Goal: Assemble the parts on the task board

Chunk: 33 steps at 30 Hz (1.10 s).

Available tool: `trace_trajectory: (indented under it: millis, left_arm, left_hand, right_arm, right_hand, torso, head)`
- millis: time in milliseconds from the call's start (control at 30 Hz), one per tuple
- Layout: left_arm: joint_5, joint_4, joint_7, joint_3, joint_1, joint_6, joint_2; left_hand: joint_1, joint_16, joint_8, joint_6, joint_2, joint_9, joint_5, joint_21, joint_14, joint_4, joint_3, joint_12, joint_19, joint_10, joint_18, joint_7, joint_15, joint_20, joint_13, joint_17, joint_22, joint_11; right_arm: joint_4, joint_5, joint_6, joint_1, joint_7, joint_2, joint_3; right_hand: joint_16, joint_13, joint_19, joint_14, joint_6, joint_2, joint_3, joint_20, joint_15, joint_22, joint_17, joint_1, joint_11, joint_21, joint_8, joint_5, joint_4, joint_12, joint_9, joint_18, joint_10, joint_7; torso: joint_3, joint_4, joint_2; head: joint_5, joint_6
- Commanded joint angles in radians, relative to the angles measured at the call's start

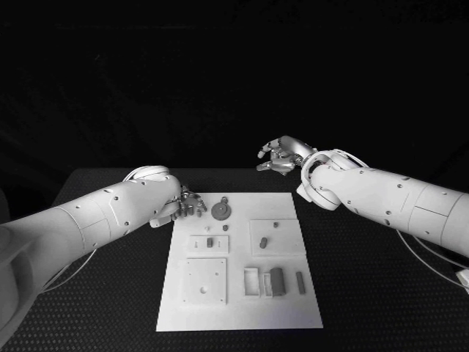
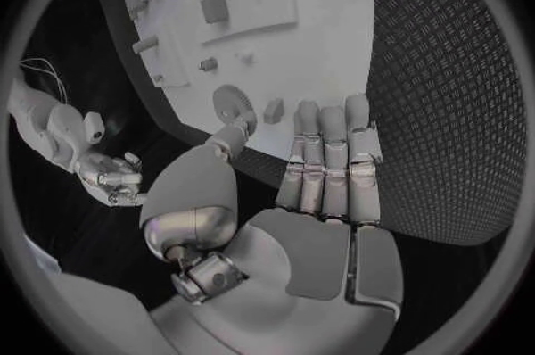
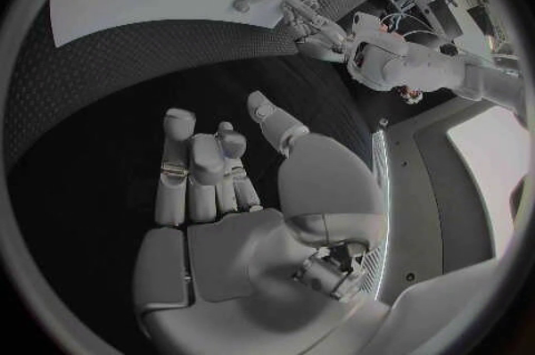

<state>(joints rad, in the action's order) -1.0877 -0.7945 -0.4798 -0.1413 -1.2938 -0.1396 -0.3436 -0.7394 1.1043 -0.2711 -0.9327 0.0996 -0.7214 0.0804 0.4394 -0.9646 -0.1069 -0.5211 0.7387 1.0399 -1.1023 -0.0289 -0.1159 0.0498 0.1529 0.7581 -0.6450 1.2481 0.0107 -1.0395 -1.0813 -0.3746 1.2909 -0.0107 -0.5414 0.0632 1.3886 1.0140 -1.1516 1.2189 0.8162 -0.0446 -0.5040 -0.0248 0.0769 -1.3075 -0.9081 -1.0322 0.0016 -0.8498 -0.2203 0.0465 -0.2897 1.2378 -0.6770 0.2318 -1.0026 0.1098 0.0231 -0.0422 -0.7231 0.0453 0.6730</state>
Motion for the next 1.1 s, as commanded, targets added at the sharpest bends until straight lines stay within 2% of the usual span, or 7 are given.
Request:
trace_trajectory:
  millis: [33,400,867,1100]
  left_arm:
    - [0.014,-0.002,0.019,0.0,0.001,-0.014,0.003]
    - [0.029,0.005,0.029,0.0,0.001,-0.017,0.007]
    - [0.064,0.011,0.037,0.0,0.003,-0.02,0.008]
    - [0.067,0.011,0.039,0.0,0.003,-0.02,0.007]
  left_hand:
    - [-0.002,0.005,0.0,-0.007,-0.016,0.002,0.007,-0.005,0.007,-0.007,0.0,0.006,0.001,0.004,-0.01,-0.002,-0.002,-0.007,-0.002,0.001,0.002,-0.002]
    - [-0.026,0.01,0.004,-0.017,-0.069,0.012,0.01,-0.01,0.008,-0.034,-0.006,0.009,0.002,0.003,-0.01,0.0,-0.003,-0.009,-0.009,0.008,0.011,-0.003]
    - [-0.051,0.01,0.006,-0.022,-0.107,0.018,0.013,-0.016,0.011,-0.057,-0.013,0.008,0.001,0.004,-0.009,-0.001,-0.006,-0.011,-0.018,0.016,0.016,-0.003]
    - [-0.071,0.013,-0.009,-0.048,-0.134,0.013,0.012,-0.02,0.01,-0.074,-0.017,0.009,0.004,0.001,-0.009,0.007,-0.007,-0.012,-0.024,0.021,0.02,-0.009]
  right_arm:
    - [0.0,-0.006,0.009,0.0,-0.006,0.003,-0.001]
    - [0.001,-0.007,0.011,0.0,-0.005,0.005,-0.001]
    - [0.001,-0.007,0.011,0.0,-0.006,0.006,-0.001]
    - [0.003,-0.007,0.012,0.0,-0.006,0.006,-0.001]
  right_hand:
    - [-0.003,-0.001,0.004,-0.006,0.045,0.0,0.007,0.0,0.0,-0.012,0.0,-0.009,0.032,0.005,0.003,0.001,-0.001,0.005,0.001,0.03,0.045,0.037]
    - [-0.003,-0.001,0.004,-0.006,0.045,0.0,0.008,0.0,0.0,-0.012,0.0,-0.009,0.032,0.005,0.004,0.001,-0.001,0.005,0.001,0.03,0.044,0.037]
    - [-0.003,-0.002,0.004,-0.006,0.045,0.001,0.008,0.0,0.0,-0.012,0.0,-0.01,0.032,0.005,0.004,0.001,-0.001,0.005,0.001,0.03,0.044,0.036]
    - [-0.003,-0.002,0.004,-0.006,0.046,0.001,0.009,0.0,0.0,-0.012,0.0,-0.009,0.032,0.005,0.004,0.001,0.0,0.005,0.001,0.03,0.044,0.036]
  torso:
    - [-0.0004,-0.0005,0.0]
    - [-0.0001,0.0,0.0]
    - [-0.0005,-0.0008,0.001]
    - [-0.0002,-0.0006,0.001]
  head:
    - [0.0,0.001]
    - [0.0,0.002]
    - [0.002,0.006]
    - [0.002,0.007]
